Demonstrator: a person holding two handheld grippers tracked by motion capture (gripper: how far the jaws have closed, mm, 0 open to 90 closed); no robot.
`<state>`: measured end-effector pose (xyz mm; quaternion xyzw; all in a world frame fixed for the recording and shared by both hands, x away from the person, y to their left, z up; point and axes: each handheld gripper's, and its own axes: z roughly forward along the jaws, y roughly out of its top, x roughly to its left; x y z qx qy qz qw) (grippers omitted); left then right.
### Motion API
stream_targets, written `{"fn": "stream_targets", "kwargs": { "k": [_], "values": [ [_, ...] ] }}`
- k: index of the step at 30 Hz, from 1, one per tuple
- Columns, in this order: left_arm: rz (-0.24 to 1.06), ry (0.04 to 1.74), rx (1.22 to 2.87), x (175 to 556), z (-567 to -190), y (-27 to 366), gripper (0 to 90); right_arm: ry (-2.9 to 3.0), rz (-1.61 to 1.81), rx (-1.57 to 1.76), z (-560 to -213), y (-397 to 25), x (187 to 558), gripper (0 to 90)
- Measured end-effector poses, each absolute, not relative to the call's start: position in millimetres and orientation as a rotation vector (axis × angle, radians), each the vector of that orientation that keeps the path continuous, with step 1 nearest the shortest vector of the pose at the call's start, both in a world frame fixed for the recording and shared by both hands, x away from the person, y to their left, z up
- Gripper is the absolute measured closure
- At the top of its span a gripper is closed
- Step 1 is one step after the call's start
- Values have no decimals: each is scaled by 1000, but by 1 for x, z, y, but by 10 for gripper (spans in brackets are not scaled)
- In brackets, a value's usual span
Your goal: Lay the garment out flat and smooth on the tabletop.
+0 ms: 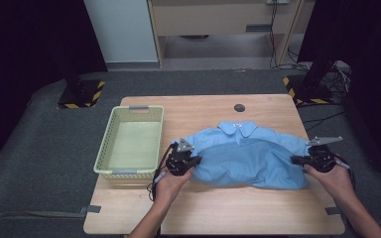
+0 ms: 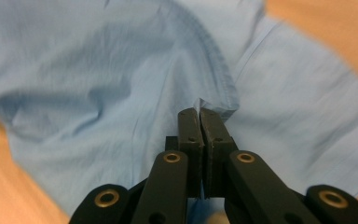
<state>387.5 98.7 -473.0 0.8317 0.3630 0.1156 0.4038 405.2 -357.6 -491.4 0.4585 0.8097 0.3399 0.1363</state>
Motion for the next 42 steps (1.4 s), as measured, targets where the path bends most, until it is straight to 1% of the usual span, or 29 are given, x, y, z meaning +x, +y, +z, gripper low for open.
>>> {"fn": "stream_targets", "kwargs": {
  "k": [5, 13, 16, 19, 27, 33, 38, 41, 42],
  "values": [
    [234, 922, 2144, 384, -492, 95, 897, 2410, 901, 1326, -512, -350, 397, 886],
    [244, 948, 2236, 396, -519, 86, 895, 2413, 886, 1328, -528, -336, 400, 884],
    [248, 978, 2236, 405, -526, 86, 895, 2396, 894, 1337, -528, -333, 404, 885],
    [228, 1042, 2165, 416, -529, 87, 897, 2369, 878, 1345, -528, -329, 409, 885],
    [306, 1096, 2166, 444, -527, 72, 898, 2333, 853, 1373, -528, -323, 425, 884],
    [315, 1142, 2155, 455, -526, 72, 899, 2302, 847, 1390, -528, -318, 439, 887],
    [337, 1129, 2128, 453, -516, 72, 900, 2291, 864, 1398, -527, -316, 442, 888],
    [363, 1078, 2104, 444, -502, 72, 900, 2268, 934, 1371, -516, -316, 433, 887],
    [390, 1033, 2106, 437, -493, 74, 900, 2263, 945, 1356, -513, -315, 430, 887]
  ]
}}
